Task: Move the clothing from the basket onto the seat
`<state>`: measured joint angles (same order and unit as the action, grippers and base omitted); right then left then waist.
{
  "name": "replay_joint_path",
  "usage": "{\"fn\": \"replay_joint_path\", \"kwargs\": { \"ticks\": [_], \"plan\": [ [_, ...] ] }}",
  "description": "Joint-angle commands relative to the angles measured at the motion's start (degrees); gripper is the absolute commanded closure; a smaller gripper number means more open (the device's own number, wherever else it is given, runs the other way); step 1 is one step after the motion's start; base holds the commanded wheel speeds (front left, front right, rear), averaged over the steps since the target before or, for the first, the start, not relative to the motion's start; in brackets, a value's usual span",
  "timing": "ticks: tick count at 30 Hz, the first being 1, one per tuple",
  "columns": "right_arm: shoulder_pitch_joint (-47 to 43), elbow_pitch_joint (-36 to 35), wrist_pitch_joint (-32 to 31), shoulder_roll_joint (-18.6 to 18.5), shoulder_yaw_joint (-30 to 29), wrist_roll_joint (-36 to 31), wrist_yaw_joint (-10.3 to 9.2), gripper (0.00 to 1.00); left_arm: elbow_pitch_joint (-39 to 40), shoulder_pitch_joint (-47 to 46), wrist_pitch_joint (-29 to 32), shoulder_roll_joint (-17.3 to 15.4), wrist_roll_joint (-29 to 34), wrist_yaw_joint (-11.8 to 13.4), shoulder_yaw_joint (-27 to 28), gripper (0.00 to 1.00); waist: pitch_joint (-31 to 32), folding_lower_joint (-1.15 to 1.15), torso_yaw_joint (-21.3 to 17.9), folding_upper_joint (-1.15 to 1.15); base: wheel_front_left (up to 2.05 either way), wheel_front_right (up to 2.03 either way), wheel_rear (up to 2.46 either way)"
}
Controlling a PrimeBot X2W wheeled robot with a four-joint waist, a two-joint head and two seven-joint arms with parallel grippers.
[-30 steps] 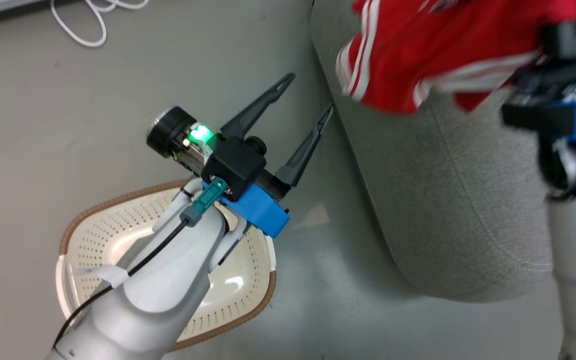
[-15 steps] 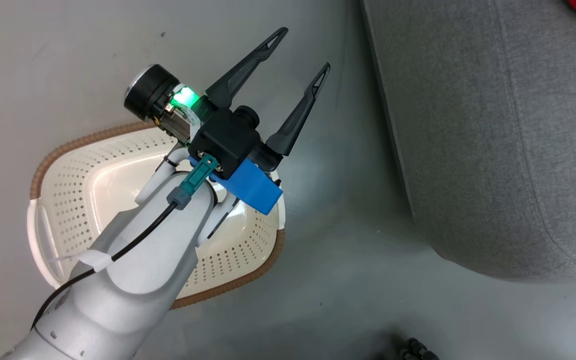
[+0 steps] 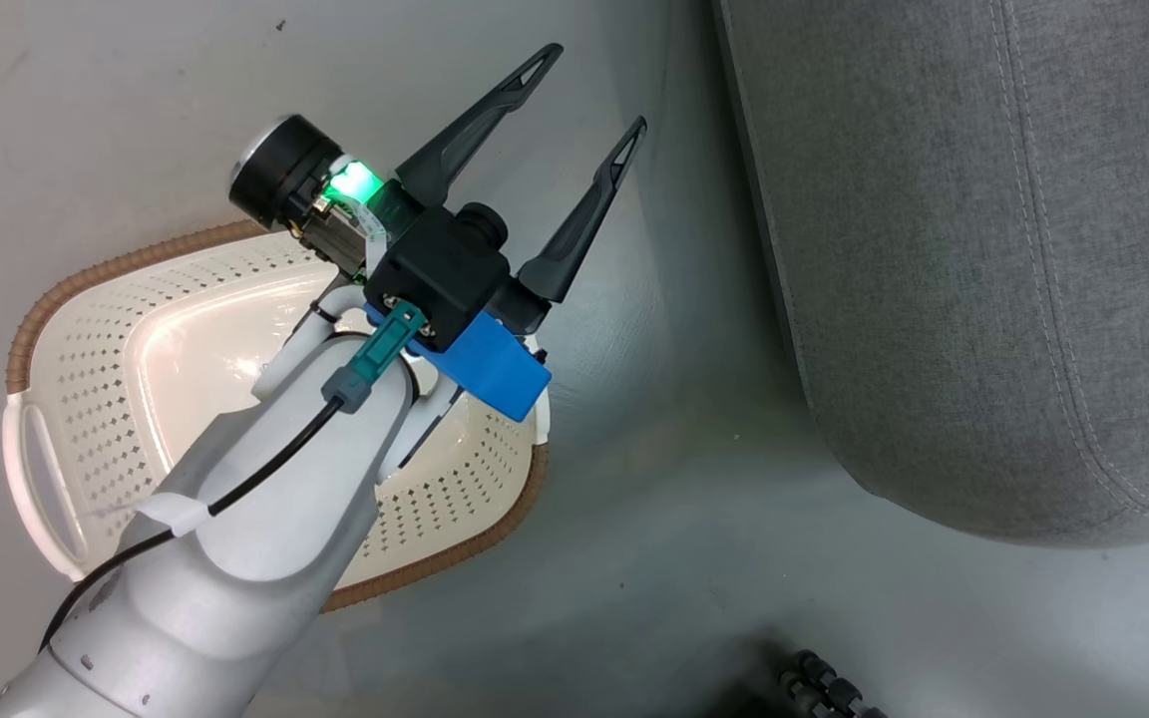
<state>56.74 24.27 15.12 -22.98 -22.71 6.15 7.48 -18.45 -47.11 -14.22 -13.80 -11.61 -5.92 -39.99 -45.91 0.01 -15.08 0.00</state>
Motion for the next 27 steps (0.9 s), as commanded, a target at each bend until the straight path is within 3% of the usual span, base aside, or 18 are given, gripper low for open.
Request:
{"fn": "replay_joint_path", "kwargs": {
  "ticks": [1, 7, 13, 15, 27],
  "plan": [
    [-0.56, 0.48, 0.04, 0.63, 0.09, 0.07, 0.03, 1.00, 0.26, -0.92, 0.03, -0.21, -0.14, 0.16, -0.05, 0.00, -0.05, -0.01, -0.02, 0.00, 0.00, 0.00, 0.00],
    [-3.49, 7.55, 0.04, 3.05, 0.44, 0.67, 0.02, 1.00, 0.49, -1.60, 0.16, -0.01, -0.34, 0.11, -0.54, 0.00, -0.37, -0.01, 0.43, 0.00, 0.00, 0.00, 0.00],
    [-5.93, 10.11, 0.04, 4.05, 0.60, 1.92, 0.02, 1.00, 0.09, -1.11, -0.21, -0.11, -0.75, 0.41, -0.62, 0.00, 0.85, -0.01, 0.87, 0.00, 0.00, 0.00, 0.00],
    [-7.19, 10.24, 0.04, 4.12, 0.48, 2.01, 0.02, 0.00, -0.17, -0.64, -0.41, 0.14, -0.99, 0.49, -0.63, 0.00, 1.80, -0.01, 0.97, 0.00, 0.00, 0.00, 0.00],
    [-22.83, 7.31, 0.04, 7.35, 1.47, 0.16, 0.02, 0.00, -1.60, 3.98, -0.99, 1.81, -2.75, 1.23, -0.01, 0.00, 12.39, -0.01, 1.03, 0.00, 0.00, 0.00, 0.00]
  ]
}}
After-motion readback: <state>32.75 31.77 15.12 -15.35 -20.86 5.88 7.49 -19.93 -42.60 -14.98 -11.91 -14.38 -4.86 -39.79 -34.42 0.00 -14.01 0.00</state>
